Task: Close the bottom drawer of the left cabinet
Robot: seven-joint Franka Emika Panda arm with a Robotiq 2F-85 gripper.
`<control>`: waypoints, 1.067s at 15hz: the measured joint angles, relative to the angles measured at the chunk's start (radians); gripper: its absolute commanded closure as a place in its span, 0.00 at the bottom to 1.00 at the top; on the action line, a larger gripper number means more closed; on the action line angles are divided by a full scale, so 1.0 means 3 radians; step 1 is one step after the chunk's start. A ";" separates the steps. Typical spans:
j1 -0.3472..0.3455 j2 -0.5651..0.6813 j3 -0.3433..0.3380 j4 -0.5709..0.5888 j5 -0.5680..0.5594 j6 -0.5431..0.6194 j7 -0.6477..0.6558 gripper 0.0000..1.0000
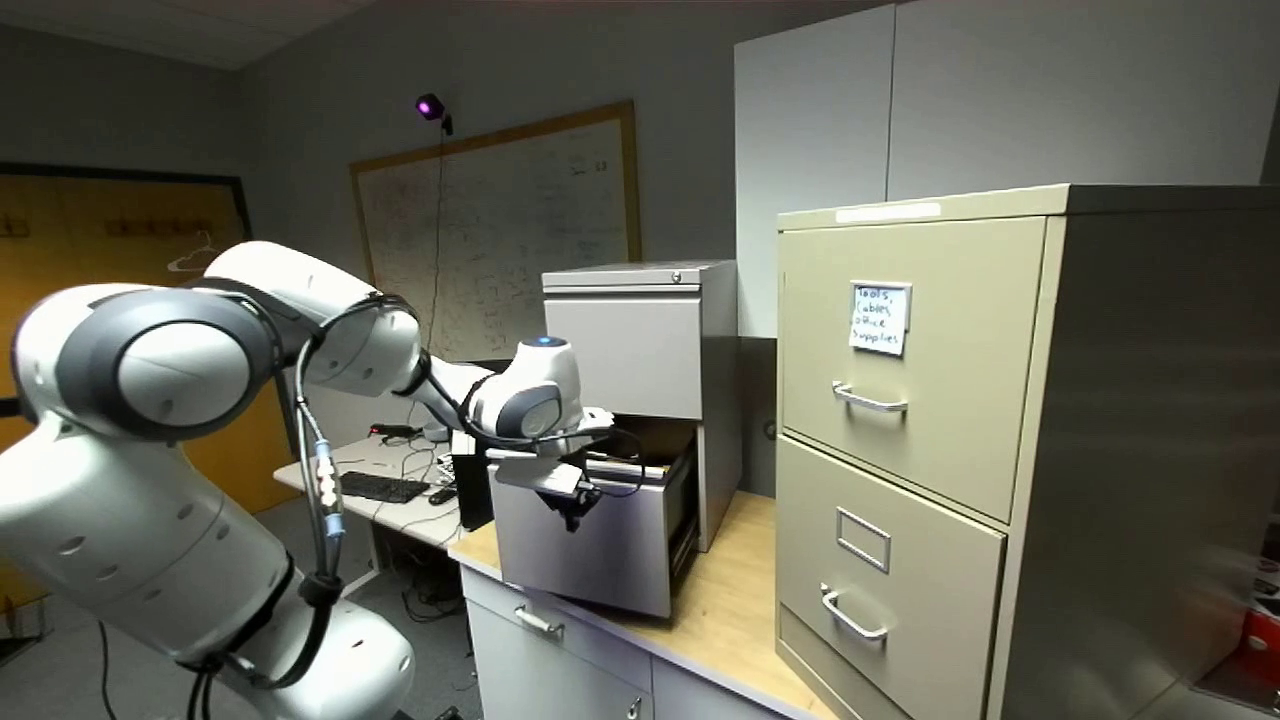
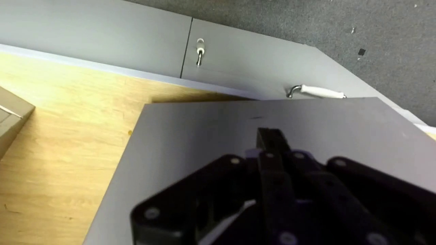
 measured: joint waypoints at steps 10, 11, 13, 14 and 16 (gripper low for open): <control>0.0260 0.0920 0.0022 0.0602 0.0840 0.0287 -0.0123 1.00; 0.0261 0.0978 0.0026 0.0668 0.0916 0.0278 -0.0151 1.00; 0.0261 0.1087 0.0057 0.0833 0.1059 0.0240 -0.0189 1.00; 0.0260 0.1133 0.0079 0.0927 0.1109 0.0211 -0.0189 1.00; 0.0257 0.1201 0.0125 0.1115 0.1173 0.0128 -0.0189 1.00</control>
